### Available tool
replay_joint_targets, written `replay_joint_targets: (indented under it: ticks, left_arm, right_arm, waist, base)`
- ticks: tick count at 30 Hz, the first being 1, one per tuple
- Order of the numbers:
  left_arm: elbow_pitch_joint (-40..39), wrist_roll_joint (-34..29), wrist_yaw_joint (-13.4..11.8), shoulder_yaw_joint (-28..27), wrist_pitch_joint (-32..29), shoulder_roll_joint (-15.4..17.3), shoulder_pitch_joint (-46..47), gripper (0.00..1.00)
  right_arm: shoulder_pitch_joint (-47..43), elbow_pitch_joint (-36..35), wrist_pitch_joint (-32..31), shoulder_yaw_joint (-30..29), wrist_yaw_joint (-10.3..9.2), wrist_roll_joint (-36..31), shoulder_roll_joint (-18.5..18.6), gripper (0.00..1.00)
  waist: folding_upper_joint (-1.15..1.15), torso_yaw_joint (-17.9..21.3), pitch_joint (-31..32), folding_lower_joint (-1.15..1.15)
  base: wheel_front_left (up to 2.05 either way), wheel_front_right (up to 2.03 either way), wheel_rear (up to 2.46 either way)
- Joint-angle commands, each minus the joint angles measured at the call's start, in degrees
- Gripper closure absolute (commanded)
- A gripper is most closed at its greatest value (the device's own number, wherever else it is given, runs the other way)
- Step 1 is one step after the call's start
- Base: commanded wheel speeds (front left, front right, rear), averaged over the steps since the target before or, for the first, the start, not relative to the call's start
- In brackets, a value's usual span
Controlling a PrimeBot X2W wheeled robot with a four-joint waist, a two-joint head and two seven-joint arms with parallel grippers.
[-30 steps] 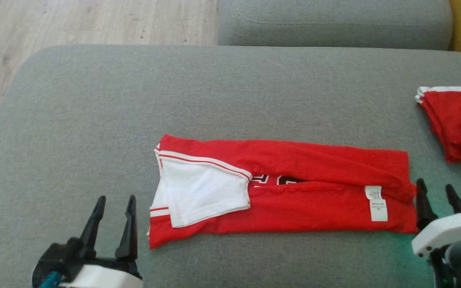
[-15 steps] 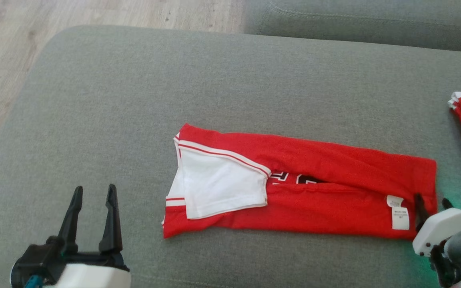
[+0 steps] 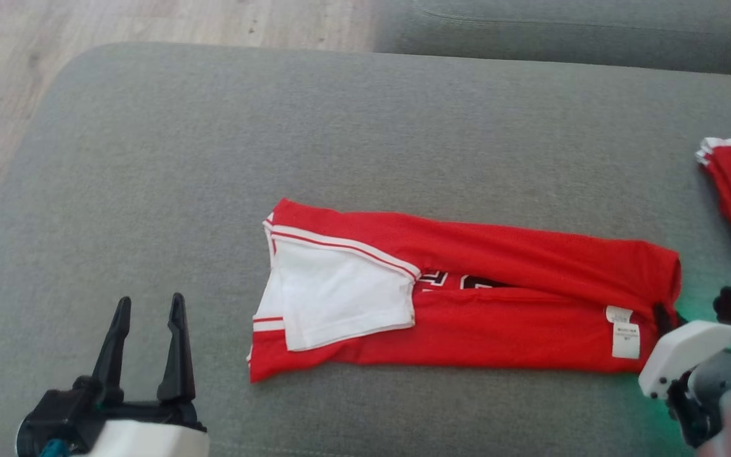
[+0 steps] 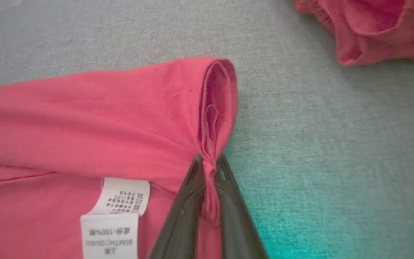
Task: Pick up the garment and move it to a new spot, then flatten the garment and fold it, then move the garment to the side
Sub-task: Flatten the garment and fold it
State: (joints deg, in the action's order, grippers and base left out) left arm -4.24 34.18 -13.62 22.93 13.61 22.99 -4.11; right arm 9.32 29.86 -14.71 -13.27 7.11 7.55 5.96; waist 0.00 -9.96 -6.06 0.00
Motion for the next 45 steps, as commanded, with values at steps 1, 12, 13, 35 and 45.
replay_joint_targets:
  ticks: [1,12,13,35,45]
  left_arm:
    - [-2.13,-0.87,-0.41,-1.96,0.05,1.45,1.72,0.00]
    - [-1.53,-0.98,-0.45,-0.94,0.16,0.40,2.29,0.00]
    - [-1.40,-0.98,-0.43,-0.85,0.19,0.28,2.33,0.00]
    - [-0.67,-0.96,0.55,1.20,-0.49,-0.25,3.85,0.00]
    - [0.20,-1.15,1.37,2.99,-0.73,-1.22,4.99,0.00]
  right_arm:
    - [2.09,-1.58,-0.09,0.63,0.37,0.14,1.77,1.00]
    - [1.71,-11.21,-4.30,-5.04,0.37,2.09,7.50,1.00]
    - [1.61,-12.16,-4.76,-5.18,0.37,2.61,7.35,1.00]
    - [-0.99,-29.24,-8.89,24.26,0.37,23.17,-3.05,1.00]
    - [6.25,-14.62,0.47,33.47,0.37,30.17,-3.07,1.00]
  waist:
    - [0.00,1.05,0.06,0.00]
    - [0.00,4.42,0.91,0.00]
    - [0.00,4.58,1.03,0.00]
    - [0.00,-1.07,3.11,0.00]
    - [0.00,-5.67,2.24,0.00]
  base:
    - [0.00,0.00,0.00]
    - [0.00,0.00,0.00]
    - [0.00,0.00,0.00]
    - [0.00,0.00,0.00]
    - [0.00,0.00,0.00]
